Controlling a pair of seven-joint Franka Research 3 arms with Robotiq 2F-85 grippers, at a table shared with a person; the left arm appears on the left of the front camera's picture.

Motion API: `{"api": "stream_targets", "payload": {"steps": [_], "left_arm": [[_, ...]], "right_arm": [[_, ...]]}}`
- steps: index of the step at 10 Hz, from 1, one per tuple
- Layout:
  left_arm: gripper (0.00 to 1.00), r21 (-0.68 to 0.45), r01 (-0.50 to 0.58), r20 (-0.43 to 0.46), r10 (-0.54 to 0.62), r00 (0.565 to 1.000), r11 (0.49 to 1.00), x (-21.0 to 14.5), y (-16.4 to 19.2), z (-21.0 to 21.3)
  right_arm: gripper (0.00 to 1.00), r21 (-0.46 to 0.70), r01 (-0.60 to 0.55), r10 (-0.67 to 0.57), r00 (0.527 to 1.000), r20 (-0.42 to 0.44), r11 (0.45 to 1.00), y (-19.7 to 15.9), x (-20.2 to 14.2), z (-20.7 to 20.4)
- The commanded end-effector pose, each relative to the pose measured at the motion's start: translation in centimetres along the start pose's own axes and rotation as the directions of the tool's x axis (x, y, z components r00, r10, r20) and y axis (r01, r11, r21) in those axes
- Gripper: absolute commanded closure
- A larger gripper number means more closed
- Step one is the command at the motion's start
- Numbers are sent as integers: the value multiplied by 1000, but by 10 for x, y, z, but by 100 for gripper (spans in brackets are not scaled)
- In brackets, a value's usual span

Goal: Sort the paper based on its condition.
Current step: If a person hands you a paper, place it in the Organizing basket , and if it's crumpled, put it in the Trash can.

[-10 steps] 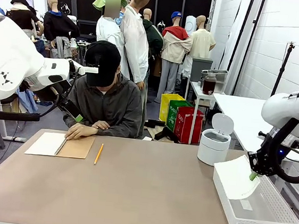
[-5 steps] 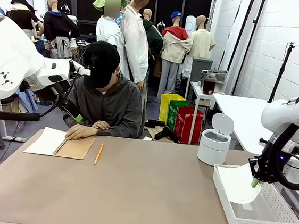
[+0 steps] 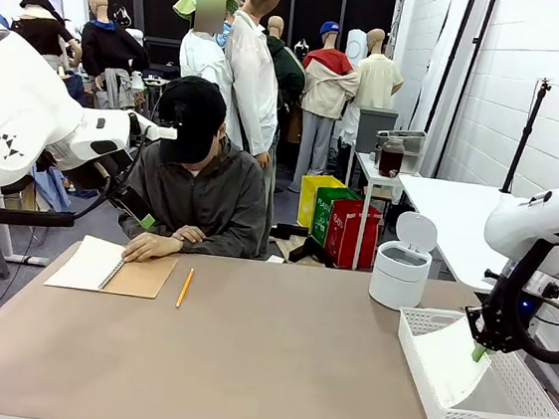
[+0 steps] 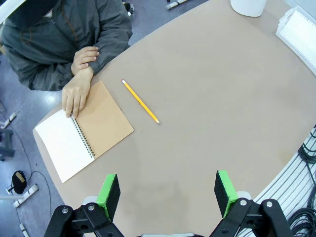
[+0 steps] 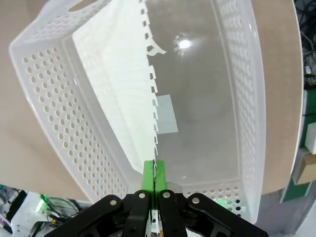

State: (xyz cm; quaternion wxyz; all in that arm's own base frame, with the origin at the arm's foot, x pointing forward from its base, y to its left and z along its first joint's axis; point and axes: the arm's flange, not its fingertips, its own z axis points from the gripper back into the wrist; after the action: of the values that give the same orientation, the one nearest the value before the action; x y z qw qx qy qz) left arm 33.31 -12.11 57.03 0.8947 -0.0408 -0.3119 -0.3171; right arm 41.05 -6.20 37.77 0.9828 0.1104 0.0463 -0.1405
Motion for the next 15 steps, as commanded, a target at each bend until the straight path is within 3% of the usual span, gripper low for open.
{"api": "stream_targets", "payload": {"steps": [1,4,9,15], "left_arm": [[0,-1,0,-1,0,1000,1000,-1,1,0],[0,-1,0,-1,0,1000,1000,-1,1,0],[0,-1,0,-1,0,1000,1000,-1,1,0],[0,-1,0,-1,0,1000,1000,-1,1,0]], "right_arm": [[100,-42,29,-29,1000,8,999,0,8,-4],[100,-104,115,-114,993,15,988,-1,6,-9],[2,-216,224,-218,975,51,950,19,4,3],[0,-284,281,-260,960,108,917,37,-2,19]]}}
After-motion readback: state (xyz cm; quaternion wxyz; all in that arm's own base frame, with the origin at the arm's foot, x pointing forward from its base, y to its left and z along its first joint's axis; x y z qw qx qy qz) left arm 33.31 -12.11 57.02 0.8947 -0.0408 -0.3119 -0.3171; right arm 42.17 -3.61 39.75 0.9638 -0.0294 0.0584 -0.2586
